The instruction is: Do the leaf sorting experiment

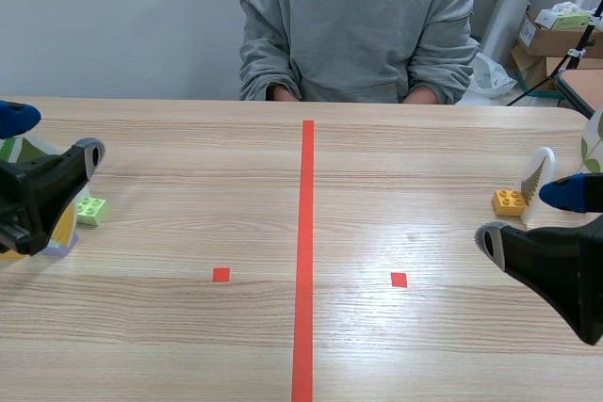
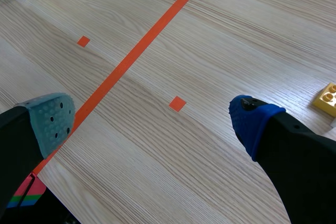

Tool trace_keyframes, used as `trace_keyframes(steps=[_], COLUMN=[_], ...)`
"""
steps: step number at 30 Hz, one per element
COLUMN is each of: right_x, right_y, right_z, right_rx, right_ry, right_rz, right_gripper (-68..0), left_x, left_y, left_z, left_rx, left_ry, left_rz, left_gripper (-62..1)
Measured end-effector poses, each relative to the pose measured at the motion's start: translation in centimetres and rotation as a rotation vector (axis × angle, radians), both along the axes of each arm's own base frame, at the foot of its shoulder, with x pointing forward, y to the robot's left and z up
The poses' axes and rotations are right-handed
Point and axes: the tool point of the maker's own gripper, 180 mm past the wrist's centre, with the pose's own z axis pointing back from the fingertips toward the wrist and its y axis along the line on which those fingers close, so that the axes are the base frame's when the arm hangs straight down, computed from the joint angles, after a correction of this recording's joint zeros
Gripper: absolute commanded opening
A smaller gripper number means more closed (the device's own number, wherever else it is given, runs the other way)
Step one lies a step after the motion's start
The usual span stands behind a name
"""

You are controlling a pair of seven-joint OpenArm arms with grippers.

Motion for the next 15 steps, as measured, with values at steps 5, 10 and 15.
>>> trace_keyframes(steps=[5,10,15], right_x=[0.0,0.0,0.0], right_y=[0.0,0.0,0.0], right_z=[0.0,0.0,0.0], right_rx=[0.000,0.000,0.000], right_ry=[0.000,0.000,0.000], right_rz=[0.000,0.000,0.000], right_gripper=[-6.9,-6.9,-6.9], left_x=[-1.7,-3.9,-5.6], left_y=[-1.8,-3.4,-5.0], left_z=[0.7,0.6,0.7], left_rx=[-0.032,-0.069,-0.087], left_ry=[0.031,0.085,0.130], left_rz=[-0.063,-0.135,-0.202], left_gripper=[-7.9,-7.9,-7.9])
